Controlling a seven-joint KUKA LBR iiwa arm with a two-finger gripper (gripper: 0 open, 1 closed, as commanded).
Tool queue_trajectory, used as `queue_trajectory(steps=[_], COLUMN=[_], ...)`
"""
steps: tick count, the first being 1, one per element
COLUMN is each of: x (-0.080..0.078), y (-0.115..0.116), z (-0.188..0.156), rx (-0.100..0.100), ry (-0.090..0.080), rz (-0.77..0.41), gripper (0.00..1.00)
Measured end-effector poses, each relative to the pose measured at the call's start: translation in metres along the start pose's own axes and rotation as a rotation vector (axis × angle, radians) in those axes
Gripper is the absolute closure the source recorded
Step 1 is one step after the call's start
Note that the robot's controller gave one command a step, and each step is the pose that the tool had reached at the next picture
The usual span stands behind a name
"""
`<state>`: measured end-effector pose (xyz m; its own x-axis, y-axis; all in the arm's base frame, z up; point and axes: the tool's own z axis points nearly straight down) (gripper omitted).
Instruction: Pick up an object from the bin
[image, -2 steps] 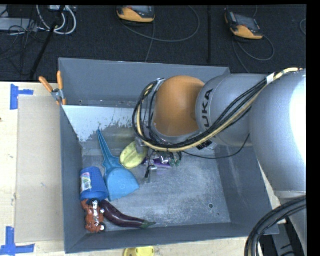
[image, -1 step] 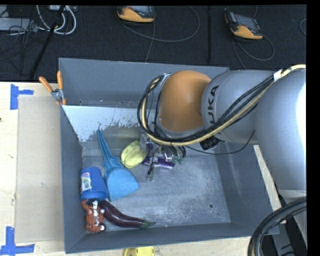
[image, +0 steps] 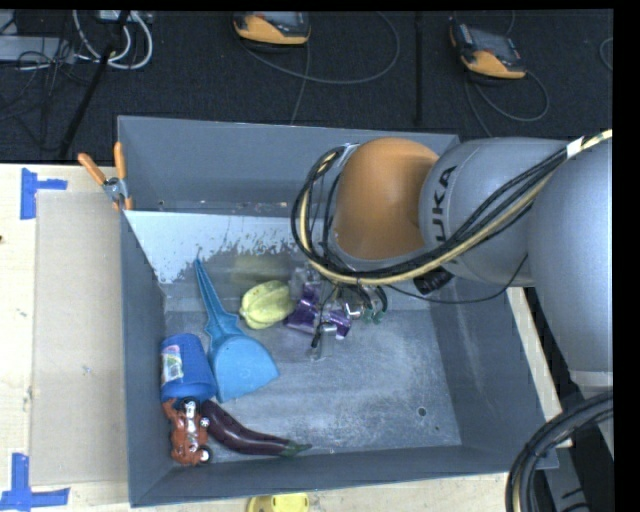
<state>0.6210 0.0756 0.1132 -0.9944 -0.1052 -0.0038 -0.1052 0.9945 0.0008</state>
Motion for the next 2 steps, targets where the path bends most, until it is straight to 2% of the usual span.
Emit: queue_trajectory(steps=[1, 2], x=[0.0015, 0.0015], y=[-0.0250, -0.0250], z=[0.0109, 0.0109], rx=[0.000, 0.000], ry=[0.003, 0.003], rz=[-0.044, -0.043], gripper=[1.00, 1.00])
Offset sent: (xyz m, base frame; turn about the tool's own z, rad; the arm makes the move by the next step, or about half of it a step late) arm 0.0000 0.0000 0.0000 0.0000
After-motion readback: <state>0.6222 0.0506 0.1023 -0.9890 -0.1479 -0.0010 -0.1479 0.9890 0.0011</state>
